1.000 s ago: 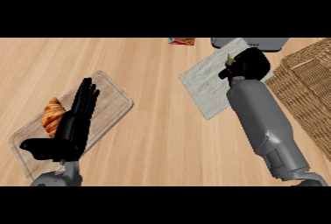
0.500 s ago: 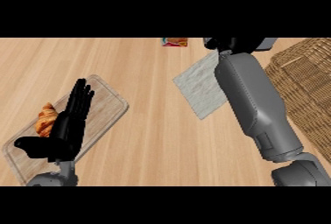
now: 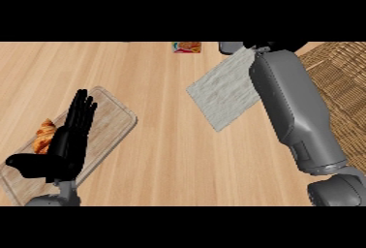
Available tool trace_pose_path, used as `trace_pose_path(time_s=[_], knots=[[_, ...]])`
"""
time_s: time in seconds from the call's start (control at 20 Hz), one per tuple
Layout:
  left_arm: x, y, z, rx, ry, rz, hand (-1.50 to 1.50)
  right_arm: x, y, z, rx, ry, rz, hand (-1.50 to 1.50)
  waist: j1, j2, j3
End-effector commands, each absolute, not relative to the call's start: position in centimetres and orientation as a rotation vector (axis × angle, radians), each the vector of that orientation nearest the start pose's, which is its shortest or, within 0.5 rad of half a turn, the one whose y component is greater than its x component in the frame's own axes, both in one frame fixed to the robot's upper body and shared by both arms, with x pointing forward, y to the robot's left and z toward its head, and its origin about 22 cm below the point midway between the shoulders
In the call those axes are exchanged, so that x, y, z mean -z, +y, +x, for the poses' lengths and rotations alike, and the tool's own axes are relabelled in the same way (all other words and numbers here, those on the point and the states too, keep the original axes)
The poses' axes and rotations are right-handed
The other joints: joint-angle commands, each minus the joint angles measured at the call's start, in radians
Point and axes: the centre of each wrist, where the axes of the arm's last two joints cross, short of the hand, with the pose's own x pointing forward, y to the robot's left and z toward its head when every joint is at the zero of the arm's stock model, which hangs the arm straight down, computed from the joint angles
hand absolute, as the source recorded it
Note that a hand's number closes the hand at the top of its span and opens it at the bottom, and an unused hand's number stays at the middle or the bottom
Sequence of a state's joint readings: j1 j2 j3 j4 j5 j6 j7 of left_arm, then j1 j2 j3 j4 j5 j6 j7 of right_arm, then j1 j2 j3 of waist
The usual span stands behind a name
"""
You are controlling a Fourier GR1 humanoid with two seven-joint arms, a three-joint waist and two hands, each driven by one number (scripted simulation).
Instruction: Pick the eggplant from the placemat and place it in the basket
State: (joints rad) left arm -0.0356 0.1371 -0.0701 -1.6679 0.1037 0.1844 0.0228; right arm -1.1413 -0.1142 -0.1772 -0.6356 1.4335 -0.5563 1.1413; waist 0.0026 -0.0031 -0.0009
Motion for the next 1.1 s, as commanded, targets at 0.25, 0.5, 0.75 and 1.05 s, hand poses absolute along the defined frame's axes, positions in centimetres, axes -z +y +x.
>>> trace_pose_path(time_s=[0.25, 0.5, 0.75, 1.05], knots=[[-4.6, 23.2, 24.4, -0.051, -1.672, 0.085, 0.00, -14.5, -19.8, 44.9, 0.154, -0.811, -1.586, 1.50, -0.010, -0.002, 0.001], [-2.8, 23.5, 25.1, -0.063, -1.665, 0.110, 0.00, -14.7, -21.9, 42.6, 0.172, -0.826, -1.598, 1.50, -0.025, -0.004, 0.000], [-2.0, 24.3, 23.0, -0.062, -1.647, 0.098, 0.00, -14.3, -27.4, 40.5, 0.164, -0.792, -1.602, 1.50, -0.013, -0.002, 0.001], [-1.9, 24.1, 23.3, -0.071, -1.658, 0.091, 0.00, -13.4, -27.4, 38.5, 0.131, -0.731, -1.596, 1.50, -0.007, 0.000, 0.000]])
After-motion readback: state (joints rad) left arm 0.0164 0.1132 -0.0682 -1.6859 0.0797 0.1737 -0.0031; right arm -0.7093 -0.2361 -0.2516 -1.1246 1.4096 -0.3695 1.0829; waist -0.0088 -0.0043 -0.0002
